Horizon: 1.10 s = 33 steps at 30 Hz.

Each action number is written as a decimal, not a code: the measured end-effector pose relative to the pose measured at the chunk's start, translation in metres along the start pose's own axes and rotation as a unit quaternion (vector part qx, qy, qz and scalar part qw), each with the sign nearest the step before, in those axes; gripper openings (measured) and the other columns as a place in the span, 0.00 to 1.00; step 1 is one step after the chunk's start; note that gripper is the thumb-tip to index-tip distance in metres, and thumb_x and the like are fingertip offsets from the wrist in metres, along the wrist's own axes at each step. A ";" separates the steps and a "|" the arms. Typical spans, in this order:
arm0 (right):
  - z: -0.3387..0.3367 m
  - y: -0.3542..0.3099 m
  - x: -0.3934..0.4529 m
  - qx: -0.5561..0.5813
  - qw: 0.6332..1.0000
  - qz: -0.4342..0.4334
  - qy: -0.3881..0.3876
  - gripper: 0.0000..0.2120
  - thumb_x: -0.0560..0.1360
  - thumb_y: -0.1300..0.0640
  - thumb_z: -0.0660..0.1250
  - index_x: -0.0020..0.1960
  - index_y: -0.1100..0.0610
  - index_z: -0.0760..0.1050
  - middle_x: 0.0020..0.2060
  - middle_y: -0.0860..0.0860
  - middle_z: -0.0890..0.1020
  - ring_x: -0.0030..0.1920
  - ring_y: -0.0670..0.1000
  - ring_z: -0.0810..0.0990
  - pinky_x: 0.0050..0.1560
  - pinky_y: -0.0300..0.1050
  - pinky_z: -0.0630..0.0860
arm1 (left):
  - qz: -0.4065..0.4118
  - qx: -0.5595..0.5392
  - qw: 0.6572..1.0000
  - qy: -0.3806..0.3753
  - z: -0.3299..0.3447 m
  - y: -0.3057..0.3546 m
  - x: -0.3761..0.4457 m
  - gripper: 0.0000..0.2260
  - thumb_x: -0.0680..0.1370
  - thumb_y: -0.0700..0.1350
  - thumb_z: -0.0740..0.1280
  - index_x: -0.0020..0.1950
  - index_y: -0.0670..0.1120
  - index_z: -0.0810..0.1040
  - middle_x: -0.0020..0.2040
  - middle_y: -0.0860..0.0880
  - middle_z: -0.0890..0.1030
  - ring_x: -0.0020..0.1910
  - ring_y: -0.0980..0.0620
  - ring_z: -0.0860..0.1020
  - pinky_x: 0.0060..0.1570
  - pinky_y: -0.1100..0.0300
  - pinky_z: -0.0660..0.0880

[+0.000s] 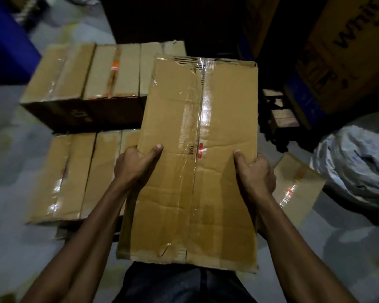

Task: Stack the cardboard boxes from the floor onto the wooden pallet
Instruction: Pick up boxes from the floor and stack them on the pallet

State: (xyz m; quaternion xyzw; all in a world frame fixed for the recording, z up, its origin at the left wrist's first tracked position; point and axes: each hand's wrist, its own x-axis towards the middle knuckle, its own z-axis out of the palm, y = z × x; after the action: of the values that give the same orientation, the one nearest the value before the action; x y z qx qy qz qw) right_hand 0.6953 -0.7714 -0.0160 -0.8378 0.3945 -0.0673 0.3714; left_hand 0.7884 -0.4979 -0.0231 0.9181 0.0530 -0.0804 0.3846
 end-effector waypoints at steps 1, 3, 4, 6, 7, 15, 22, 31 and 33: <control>0.005 -0.003 0.003 -0.002 1.000 -0.006 -0.010 0.32 0.72 0.28 0.58 0.57 0.55 0.77 0.53 0.57 0.82 0.53 0.64 0.79 0.54 0.57 0.77 | -0.014 0.000 1.000 0.003 -0.001 -0.003 -0.001 0.25 0.73 0.72 0.64 0.45 0.50 0.79 0.40 0.51 0.83 0.39 0.47 0.82 0.42 0.51 0.80; 0.015 -0.008 0.009 -0.009 0.999 -0.013 -0.035 0.33 0.72 0.28 0.58 0.56 0.56 0.77 0.52 0.57 0.83 0.52 0.63 0.80 0.53 0.56 0.78 | -0.038 -0.002 0.999 0.012 -0.002 -0.011 -0.001 0.23 0.74 0.71 0.65 0.45 0.51 0.78 0.40 0.51 0.82 0.39 0.48 0.81 0.39 0.54 0.78; 0.021 -0.011 0.012 -0.013 0.999 -0.016 -0.048 0.32 0.73 0.29 0.59 0.56 0.56 0.77 0.51 0.58 0.82 0.51 0.63 0.80 0.52 0.56 0.78 | -0.049 -0.004 0.999 0.017 -0.001 -0.016 -0.001 0.22 0.74 0.70 0.65 0.44 0.51 0.77 0.39 0.51 0.81 0.39 0.48 0.80 0.38 0.56 0.75; 0.033 -0.015 0.014 -0.020 0.997 -0.020 -0.067 0.33 0.72 0.28 0.58 0.56 0.57 0.78 0.51 0.58 0.83 0.51 0.63 0.80 0.52 0.56 0.78 | -0.070 -0.002 0.997 0.022 -0.002 -0.025 0.002 0.22 0.74 0.70 0.65 0.44 0.51 0.77 0.39 0.51 0.81 0.39 0.48 0.80 0.38 0.56 0.74; 0.039 -0.017 0.014 -0.023 0.997 -0.016 -0.075 0.36 0.71 0.27 0.57 0.58 0.57 0.78 0.52 0.58 0.83 0.52 0.63 0.80 0.54 0.57 0.78 | -0.080 -0.004 0.997 0.020 -0.001 -0.031 0.004 0.24 0.73 0.72 0.64 0.45 0.51 0.78 0.40 0.50 0.82 0.39 0.48 0.80 0.39 0.55 0.76; 0.083 -0.026 0.017 -0.040 0.993 0.019 -0.111 0.35 0.70 0.28 0.58 0.58 0.56 0.77 0.53 0.58 0.82 0.53 0.63 0.79 0.57 0.58 0.77 | -0.127 0.022 0.992 0.000 0.002 -0.071 0.031 0.36 0.70 0.78 0.60 0.53 0.46 0.78 0.45 0.47 0.82 0.42 0.46 0.79 0.42 0.54 0.76; 0.125 -0.038 0.034 -0.060 0.990 0.031 -0.127 0.37 0.65 0.24 0.55 0.56 0.53 0.76 0.52 0.56 0.82 0.52 0.62 0.80 0.57 0.61 0.78 | -0.154 0.011 0.988 -0.019 0.008 -0.091 0.064 0.23 0.76 0.69 0.64 0.45 0.49 0.68 0.40 0.53 0.73 0.44 0.47 0.74 0.44 0.55 0.69; 0.173 -0.024 0.079 -0.093 0.979 0.037 -0.180 0.30 0.75 0.31 0.61 0.63 0.54 0.73 0.56 0.56 0.81 0.56 0.61 0.78 0.61 0.60 0.75 | -0.215 -0.026 0.976 -0.038 0.037 -0.121 0.101 0.29 0.68 0.75 0.64 0.49 0.51 0.80 0.46 0.50 0.84 0.47 0.44 0.81 0.52 0.50 0.79; 0.183 -0.019 0.089 -0.093 0.974 0.051 -0.202 0.31 0.75 0.31 0.63 0.64 0.55 0.72 0.58 0.56 0.80 0.57 0.61 0.78 0.62 0.60 0.75 | -0.228 -0.019 0.973 -0.036 0.046 -0.123 0.109 0.28 0.70 0.73 0.65 0.51 0.50 0.80 0.48 0.50 0.84 0.49 0.43 0.81 0.51 0.52 0.77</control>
State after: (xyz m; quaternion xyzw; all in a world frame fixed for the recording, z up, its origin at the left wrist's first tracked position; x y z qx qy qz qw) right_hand 0.8418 -0.7228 -0.1498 -0.8438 0.3576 0.1597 0.3668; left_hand 0.8715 -0.4410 -0.1609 0.8707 0.2489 -0.1982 0.3750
